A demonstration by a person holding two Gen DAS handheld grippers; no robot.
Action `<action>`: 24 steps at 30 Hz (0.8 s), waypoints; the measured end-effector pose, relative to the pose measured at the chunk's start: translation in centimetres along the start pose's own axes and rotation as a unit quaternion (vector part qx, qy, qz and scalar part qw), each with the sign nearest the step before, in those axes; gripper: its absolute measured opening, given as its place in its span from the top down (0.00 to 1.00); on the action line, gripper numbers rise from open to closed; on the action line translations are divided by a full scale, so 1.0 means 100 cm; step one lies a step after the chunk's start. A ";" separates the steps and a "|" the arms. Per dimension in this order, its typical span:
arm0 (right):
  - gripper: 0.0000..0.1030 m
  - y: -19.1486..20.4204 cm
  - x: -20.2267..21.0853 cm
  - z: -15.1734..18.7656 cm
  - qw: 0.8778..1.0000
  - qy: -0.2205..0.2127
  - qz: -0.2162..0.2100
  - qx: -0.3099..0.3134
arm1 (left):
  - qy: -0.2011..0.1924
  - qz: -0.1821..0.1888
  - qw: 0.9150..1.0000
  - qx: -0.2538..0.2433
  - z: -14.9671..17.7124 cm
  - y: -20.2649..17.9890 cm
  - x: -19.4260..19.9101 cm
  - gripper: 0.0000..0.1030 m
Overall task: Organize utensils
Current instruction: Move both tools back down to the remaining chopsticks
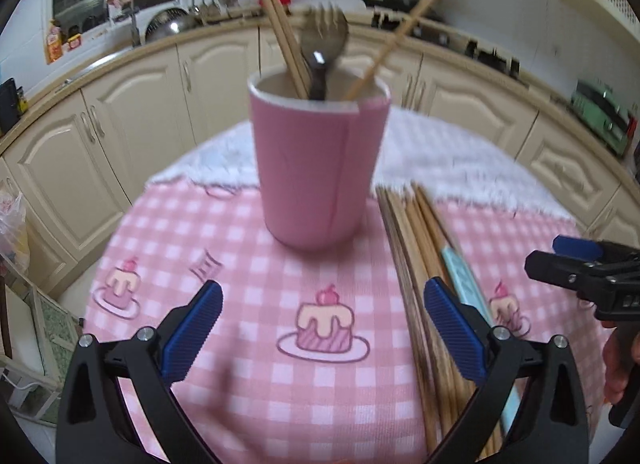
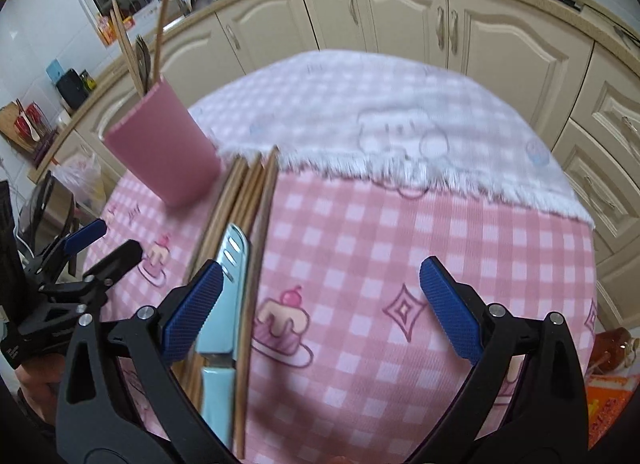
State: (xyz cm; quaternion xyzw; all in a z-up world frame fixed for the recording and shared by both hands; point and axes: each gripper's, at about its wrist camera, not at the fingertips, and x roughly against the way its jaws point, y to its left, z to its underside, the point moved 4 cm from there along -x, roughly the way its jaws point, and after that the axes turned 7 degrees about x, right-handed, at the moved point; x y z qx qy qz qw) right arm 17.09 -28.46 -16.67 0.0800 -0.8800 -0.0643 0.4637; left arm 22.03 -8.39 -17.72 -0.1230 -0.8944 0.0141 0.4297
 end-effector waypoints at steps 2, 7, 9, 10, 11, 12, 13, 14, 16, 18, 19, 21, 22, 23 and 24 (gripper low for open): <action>0.06 -0.001 -0.003 0.003 1.000 0.007 0.001 0.002 | 0.016 -0.004 1.000 -0.006 0.003 -0.003 -0.009 0.04; 0.06 -0.001 -0.008 0.010 1.000 0.018 0.002 0.008 | 0.045 -0.019 0.999 -0.020 0.009 -0.009 -0.028 0.04; 0.06 0.000 -0.010 0.011 1.000 0.022 0.005 0.013 | 0.046 -0.017 0.999 -0.022 0.011 -0.010 -0.031 0.04; 0.06 0.001 -0.012 0.012 1.000 0.024 0.006 0.017 | 0.046 -0.018 0.998 -0.023 0.011 -0.011 -0.033 0.04; 0.06 0.002 -0.013 0.012 0.999 0.027 0.006 0.021 | 0.049 -0.029 0.998 -0.029 0.011 -0.011 -0.035 0.04; 0.06 0.003 -0.015 0.013 0.999 0.029 0.007 0.024 | 0.047 -0.035 0.998 -0.036 0.011 -0.012 -0.036 0.04; 0.06 0.004 -0.017 0.013 0.999 0.032 0.010 0.029 | 0.045 -0.035 0.998 -0.037 0.011 -0.012 -0.035 0.04; 0.06 0.006 -0.019 0.013 0.999 0.035 0.013 0.034 | 0.045 -0.034 0.998 -0.035 0.010 -0.012 -0.036 0.04; 0.06 0.009 -0.023 0.014 0.998 0.037 0.021 0.044 | 0.046 -0.034 0.998 -0.033 0.009 -0.012 -0.037 0.04; 0.06 0.012 -0.026 0.013 0.997 0.039 0.030 0.056 | 0.045 -0.034 0.998 -0.030 0.007 -0.011 -0.038 0.04; 0.06 0.013 -0.028 0.012 0.997 0.040 0.034 0.059 | 0.044 -0.033 0.998 -0.029 0.008 -0.010 -0.038 0.04; 0.06 0.016 -0.031 0.011 0.996 0.042 0.042 0.068 | 0.040 -0.031 0.998 -0.028 0.006 -0.011 -0.039 0.04; 0.06 0.017 -0.032 0.010 0.996 0.042 0.043 0.071 | 0.040 -0.031 0.998 -0.028 0.006 -0.010 -0.039 0.04; 0.06 0.019 -0.033 0.010 0.995 0.043 0.044 0.074 | 0.040 -0.030 0.998 -0.028 0.006 -0.009 -0.039 0.04; 0.07 0.020 -0.034 0.009 0.995 0.045 0.049 0.080 | 0.039 -0.030 0.998 -0.027 0.006 -0.009 -0.039 0.04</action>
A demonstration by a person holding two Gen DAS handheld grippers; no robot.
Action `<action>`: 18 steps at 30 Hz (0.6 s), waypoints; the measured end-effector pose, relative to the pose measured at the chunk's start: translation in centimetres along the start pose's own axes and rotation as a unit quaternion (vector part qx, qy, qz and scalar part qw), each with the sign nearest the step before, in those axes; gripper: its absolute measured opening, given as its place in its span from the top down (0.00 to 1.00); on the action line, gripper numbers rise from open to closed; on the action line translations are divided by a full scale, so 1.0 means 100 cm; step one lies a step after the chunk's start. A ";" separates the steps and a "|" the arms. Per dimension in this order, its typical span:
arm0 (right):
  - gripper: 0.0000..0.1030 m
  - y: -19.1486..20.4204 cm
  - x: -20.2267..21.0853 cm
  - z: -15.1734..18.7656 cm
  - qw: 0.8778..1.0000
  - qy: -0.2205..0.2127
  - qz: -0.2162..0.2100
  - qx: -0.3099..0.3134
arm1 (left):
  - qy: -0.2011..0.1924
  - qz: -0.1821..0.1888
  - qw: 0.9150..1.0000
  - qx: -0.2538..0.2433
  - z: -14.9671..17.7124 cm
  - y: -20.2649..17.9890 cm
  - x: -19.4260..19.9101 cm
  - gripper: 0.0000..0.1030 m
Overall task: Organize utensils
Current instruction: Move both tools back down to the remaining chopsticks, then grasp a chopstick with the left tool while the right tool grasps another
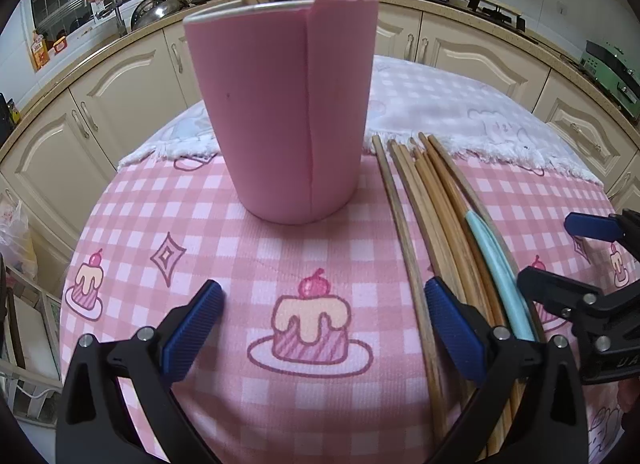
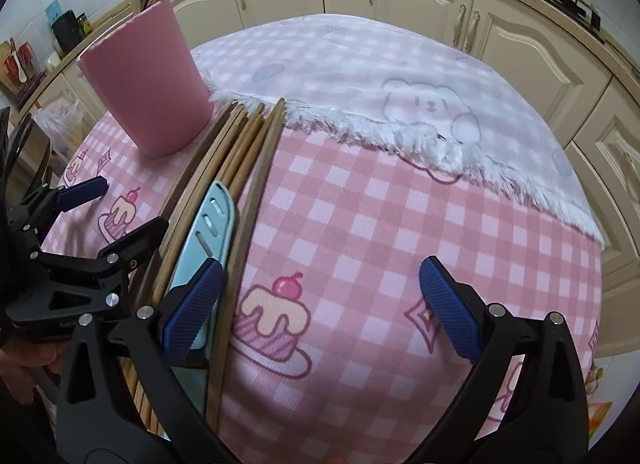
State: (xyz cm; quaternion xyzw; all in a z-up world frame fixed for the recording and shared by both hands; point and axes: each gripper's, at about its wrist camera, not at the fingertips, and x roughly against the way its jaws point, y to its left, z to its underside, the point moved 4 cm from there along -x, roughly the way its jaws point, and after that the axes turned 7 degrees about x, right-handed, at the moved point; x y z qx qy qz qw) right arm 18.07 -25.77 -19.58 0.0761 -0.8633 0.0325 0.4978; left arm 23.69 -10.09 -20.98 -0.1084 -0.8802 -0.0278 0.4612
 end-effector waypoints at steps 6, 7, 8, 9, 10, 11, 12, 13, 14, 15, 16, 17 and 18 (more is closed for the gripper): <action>0.16 0.002 -0.003 -0.003 1.000 0.009 0.015 0.010 | 0.000 0.001 1.000 0.000 0.003 0.002 0.001 0.04; 0.23 0.000 -0.003 -0.003 1.000 0.010 0.022 0.009 | 0.000 0.000 1.000 0.000 0.003 0.002 0.001 0.04; 0.25 -0.001 -0.002 -0.005 1.000 0.009 0.029 0.008 | 0.001 0.001 1.000 0.000 0.003 0.003 0.001 0.04; 0.27 -0.002 -0.002 -0.006 1.000 0.009 0.026 0.005 | 0.003 0.000 1.000 -0.001 0.003 0.003 0.001 0.04; 0.28 -0.003 -0.002 -0.007 1.000 0.011 0.024 0.004 | 0.004 -0.001 1.000 -0.003 0.002 0.001 0.001 0.04; 0.29 -0.003 -0.003 -0.009 1.000 0.012 0.024 0.007 | 0.006 -0.003 1.000 -0.006 0.001 -0.001 0.001 0.04; 0.29 -0.002 -0.004 -0.010 1.000 0.013 0.024 0.008 | 0.007 -0.007 1.000 -0.012 -0.001 -0.003 0.001 0.04; 0.29 -0.001 -0.005 -0.013 1.000 0.015 0.024 0.010 | 0.008 -0.012 1.000 -0.018 -0.003 -0.006 0.000 0.04; 0.29 0.000 -0.007 -0.016 0.999 0.016 0.025 0.014 | 0.008 -0.016 1.000 -0.024 -0.006 -0.008 0.000 0.05; 0.31 0.000 -0.009 -0.019 0.999 0.018 0.026 0.017 | 0.009 -0.019 0.999 -0.026 -0.008 -0.009 0.000 0.05; 0.33 0.001 -0.011 -0.023 0.999 0.020 0.028 0.020 | 0.012 -0.020 0.999 -0.026 -0.011 -0.010 -0.001 0.06; 0.33 0.001 -0.013 -0.027 0.999 0.022 0.026 0.021 | 0.017 -0.015 0.999 -0.024 -0.013 -0.011 -0.002 0.10; 0.34 0.000 -0.014 -0.031 0.999 0.023 0.023 0.019 | 0.025 -0.008 0.999 -0.021 -0.014 -0.012 -0.004 0.17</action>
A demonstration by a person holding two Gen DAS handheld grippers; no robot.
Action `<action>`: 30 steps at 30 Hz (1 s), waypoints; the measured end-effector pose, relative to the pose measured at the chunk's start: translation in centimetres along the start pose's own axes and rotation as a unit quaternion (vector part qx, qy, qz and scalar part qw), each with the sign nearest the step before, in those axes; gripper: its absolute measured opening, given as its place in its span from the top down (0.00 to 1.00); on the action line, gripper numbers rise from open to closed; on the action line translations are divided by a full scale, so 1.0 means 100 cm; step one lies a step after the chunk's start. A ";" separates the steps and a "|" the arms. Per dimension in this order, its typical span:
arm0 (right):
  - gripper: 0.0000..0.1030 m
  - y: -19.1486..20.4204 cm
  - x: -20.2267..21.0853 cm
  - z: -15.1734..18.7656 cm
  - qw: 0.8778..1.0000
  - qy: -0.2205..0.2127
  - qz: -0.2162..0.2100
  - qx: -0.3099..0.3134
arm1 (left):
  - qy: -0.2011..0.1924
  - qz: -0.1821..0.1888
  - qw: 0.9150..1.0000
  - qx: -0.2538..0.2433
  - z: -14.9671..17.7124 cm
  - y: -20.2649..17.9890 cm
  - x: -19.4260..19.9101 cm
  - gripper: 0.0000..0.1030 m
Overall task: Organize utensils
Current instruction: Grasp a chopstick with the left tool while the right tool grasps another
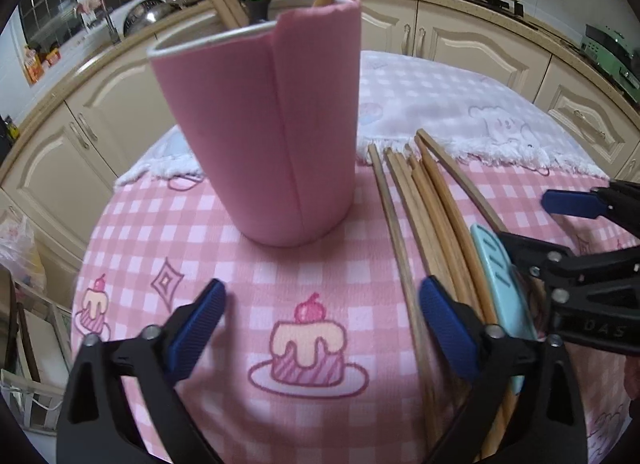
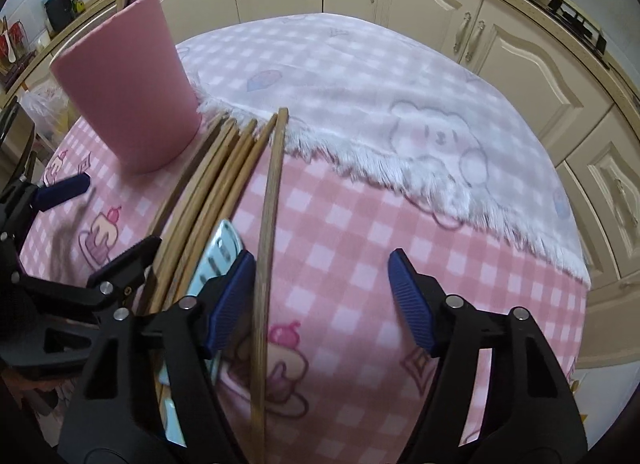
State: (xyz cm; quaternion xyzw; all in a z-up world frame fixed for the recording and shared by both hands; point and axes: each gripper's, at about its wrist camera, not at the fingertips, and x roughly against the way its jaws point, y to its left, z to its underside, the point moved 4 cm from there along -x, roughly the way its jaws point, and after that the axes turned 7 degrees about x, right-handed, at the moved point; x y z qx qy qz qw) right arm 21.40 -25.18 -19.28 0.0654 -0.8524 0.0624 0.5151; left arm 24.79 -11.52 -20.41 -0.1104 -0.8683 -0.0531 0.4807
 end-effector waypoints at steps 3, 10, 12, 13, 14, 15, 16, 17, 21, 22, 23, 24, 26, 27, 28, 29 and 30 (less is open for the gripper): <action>0.38 0.003 -0.005 -0.010 1.000 0.005 0.001 0.013 | 0.008 0.015 1.000 -0.005 -0.004 -0.008 0.001 0.36; 0.93 0.017 -0.008 -0.025 0.999 -0.006 -0.035 0.035 | 0.022 0.045 0.998 -0.027 -0.013 -0.029 0.001 0.95; 0.94 0.015 -0.005 -0.022 0.998 -0.019 -0.052 0.017 | 0.020 0.054 0.998 -0.027 -0.011 -0.030 0.002 0.95; 0.94 0.012 -0.003 -0.019 0.997 -0.028 -0.073 -0.001 | 0.020 0.063 0.998 -0.023 -0.010 -0.029 0.004 0.95; 0.94 0.010 0.000 -0.015 0.996 -0.035 -0.086 -0.013 | 0.018 0.072 0.997 -0.018 -0.008 -0.027 0.006 0.95; 0.94 0.007 0.002 -0.012 0.995 -0.040 -0.091 -0.019 | 0.016 0.080 0.997 -0.014 -0.005 -0.025 0.009 0.95; 0.94 0.004 0.005 -0.009 0.993 -0.048 -0.101 -0.028 | 0.013 0.085 0.996 -0.013 -0.003 -0.023 0.011 0.95; 0.94 0.002 0.008 -0.006 0.992 -0.055 -0.111 -0.036 | 0.006 0.094 0.996 -0.012 -0.002 -0.023 0.015 0.95; 0.94 -0.007 0.022 -0.001 0.987 -0.078 -0.129 -0.053 | -0.017 0.112 0.993 -0.010 0.004 -0.020 0.030 0.95; 0.94 -0.009 0.026 0.000 0.986 -0.084 -0.133 -0.057 | -0.027 0.118 0.993 -0.008 0.005 -0.020 0.035 0.95; 0.94 -0.009 0.031 0.001 0.984 -0.091 -0.139 -0.062 | -0.036 0.121 0.992 -0.006 0.006 -0.019 0.039 0.95; 0.94 -0.010 0.036 0.001 0.982 -0.099 -0.148 -0.066 | -0.047 0.124 0.991 -0.004 0.006 -0.017 0.045 0.96; 0.94 -0.010 0.048 0.002 0.977 -0.119 -0.161 -0.071 | -0.073 0.133 0.988 0.003 0.007 -0.013 0.058 0.96; 0.94 -0.011 0.053 0.002 0.975 -0.127 -0.165 -0.072 | -0.083 0.137 0.987 0.006 0.007 -0.010 0.063 0.96; 0.94 -0.011 0.058 0.002 0.973 -0.136 -0.172 -0.074 | -0.103 0.142 0.984 0.011 0.007 -0.008 0.072 0.96; 0.94 -0.011 0.065 0.002 0.969 -0.150 -0.182 -0.078 | -0.124 0.145 0.981 0.016 0.006 -0.005 0.081 0.96; 0.94 -0.013 0.069 0.001 0.965 -0.160 -0.190 -0.081 | -0.142 0.146 0.979 0.022 0.006 -0.001 0.088 0.96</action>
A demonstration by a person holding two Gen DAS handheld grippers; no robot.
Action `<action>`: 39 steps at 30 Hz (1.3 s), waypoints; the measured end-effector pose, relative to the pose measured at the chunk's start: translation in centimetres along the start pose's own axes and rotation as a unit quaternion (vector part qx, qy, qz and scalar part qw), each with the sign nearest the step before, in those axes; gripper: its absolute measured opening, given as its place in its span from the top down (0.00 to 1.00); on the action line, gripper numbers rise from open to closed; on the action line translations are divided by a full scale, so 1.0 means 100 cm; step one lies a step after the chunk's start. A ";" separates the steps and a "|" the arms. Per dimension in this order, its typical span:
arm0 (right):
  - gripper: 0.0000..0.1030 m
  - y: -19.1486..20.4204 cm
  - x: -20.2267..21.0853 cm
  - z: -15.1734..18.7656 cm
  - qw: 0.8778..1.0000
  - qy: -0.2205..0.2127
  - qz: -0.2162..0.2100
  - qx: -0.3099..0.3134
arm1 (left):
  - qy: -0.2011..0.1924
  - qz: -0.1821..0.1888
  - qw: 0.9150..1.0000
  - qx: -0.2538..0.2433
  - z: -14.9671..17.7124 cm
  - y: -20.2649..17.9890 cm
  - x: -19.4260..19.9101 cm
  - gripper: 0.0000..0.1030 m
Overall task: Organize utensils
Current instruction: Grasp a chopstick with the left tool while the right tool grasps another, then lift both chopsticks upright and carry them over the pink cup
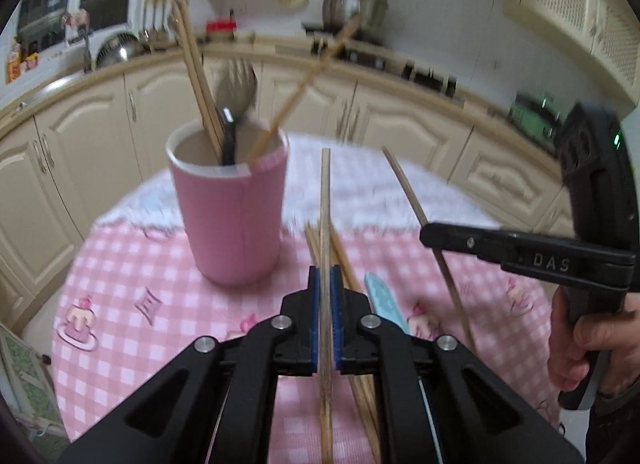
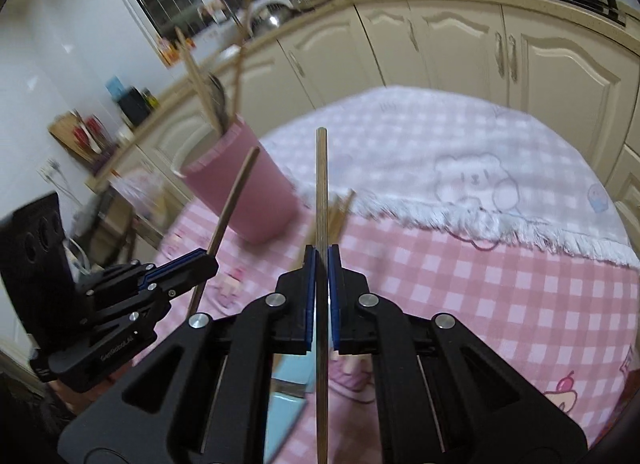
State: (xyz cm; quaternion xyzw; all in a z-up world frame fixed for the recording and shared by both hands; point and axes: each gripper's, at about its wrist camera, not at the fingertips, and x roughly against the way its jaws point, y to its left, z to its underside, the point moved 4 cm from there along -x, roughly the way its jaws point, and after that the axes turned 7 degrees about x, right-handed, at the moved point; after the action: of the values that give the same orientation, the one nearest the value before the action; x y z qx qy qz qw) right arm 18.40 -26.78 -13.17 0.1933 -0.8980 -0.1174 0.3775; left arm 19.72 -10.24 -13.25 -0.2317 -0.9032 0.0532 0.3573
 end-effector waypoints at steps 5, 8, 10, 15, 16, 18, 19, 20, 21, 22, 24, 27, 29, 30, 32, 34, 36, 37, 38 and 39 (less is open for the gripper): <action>0.94 0.010 0.019 -0.013 0.998 -0.061 -0.032 0.001 | -0.074 0.005 0.997 0.024 -0.016 0.008 0.030 0.96; 0.94 0.017 0.027 -0.022 0.995 -0.087 -0.041 0.006 | -0.113 0.004 0.993 0.042 -0.028 0.017 0.049 0.96; 0.94 0.020 0.033 -0.028 0.994 -0.102 -0.045 0.008 | -0.136 -0.002 0.989 0.052 -0.036 0.025 0.061 0.96; 0.94 0.034 0.048 -0.056 0.988 -0.146 -0.052 0.021 | -0.199 -0.016 0.977 0.071 -0.071 0.035 0.084 0.96; 0.94 0.039 0.050 -0.065 0.986 -0.156 -0.053 0.028 | -0.209 -0.017 0.975 0.071 -0.078 0.037 0.089 0.96; 0.94 0.049 0.055 -0.082 0.982 -0.178 -0.056 0.039 | -0.239 -0.019 0.968 0.069 -0.098 0.037 0.098 0.95; 0.94 0.054 0.057 -0.091 0.979 -0.189 -0.057 0.044 | -0.247 -0.020 0.966 0.067 -0.105 0.037 0.101 0.95; 0.94 0.061 0.059 -0.104 0.976 -0.204 -0.056 0.050 | -0.259 -0.021 0.963 0.067 -0.115 0.037 0.104 0.95; 0.94 0.066 0.061 -0.114 0.973 -0.216 -0.058 0.054 | -0.272 -0.022 0.960 0.067 -0.124 0.038 0.106 0.95; 0.94 0.070 0.062 -0.123 0.971 -0.226 -0.060 0.057 | -0.279 -0.022 0.958 0.067 -0.130 0.037 0.107 0.95; 0.94 0.079 0.066 -0.141 0.965 -0.248 -0.059 0.065 | -0.296 -0.021 0.953 0.066 -0.148 0.037 0.105 0.95; 0.94 0.089 0.066 -0.167 0.958 -0.274 -0.053 0.074 | -0.318 -0.026 0.946 0.064 -0.166 0.038 0.100 0.95; 0.94 0.093 0.061 -0.179 0.955 -0.283 -0.044 0.078 | -0.325 -0.027 0.943 0.067 -0.175 0.041 0.093 0.95; 0.94 0.094 0.057 -0.183 0.955 -0.284 -0.039 0.080 | -0.328 -0.027 0.942 0.070 -0.178 0.042 0.088 0.95; 0.94 0.095 0.046 -0.189 0.955 -0.282 -0.032 0.082 | -0.330 -0.029 0.941 0.074 -0.183 0.045 0.079 0.95; 0.94 0.093 0.035 -0.193 0.955 -0.282 -0.021 0.084 | -0.329 -0.031 0.940 0.080 -0.188 0.047 0.066 0.95; 0.94 0.089 0.023 -0.195 0.957 -0.278 -0.016 0.078 | -0.329 -0.036 0.940 0.083 -0.190 0.050 0.055 0.95; 0.94 0.087 0.019 -0.195 0.958 -0.278 -0.014 0.075 | -0.329 -0.038 0.940 0.083 -0.190 0.051 0.050 0.95; 0.94 0.086 0.013 -0.195 0.958 -0.276 -0.011 0.074 | -0.328 -0.041 0.940 0.083 -0.190 0.051 0.045 0.95; 0.94 0.086 0.008 -0.195 0.959 -0.272 -0.009 0.075 | -0.327 -0.044 0.941 0.082 -0.190 0.052 0.040 0.95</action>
State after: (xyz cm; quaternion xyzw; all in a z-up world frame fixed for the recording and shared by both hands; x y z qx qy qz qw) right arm 29.76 -20.71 3.76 0.1896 -0.9713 -0.1007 0.1023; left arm 31.86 -5.15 1.90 -0.1315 -0.9721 0.1842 0.0623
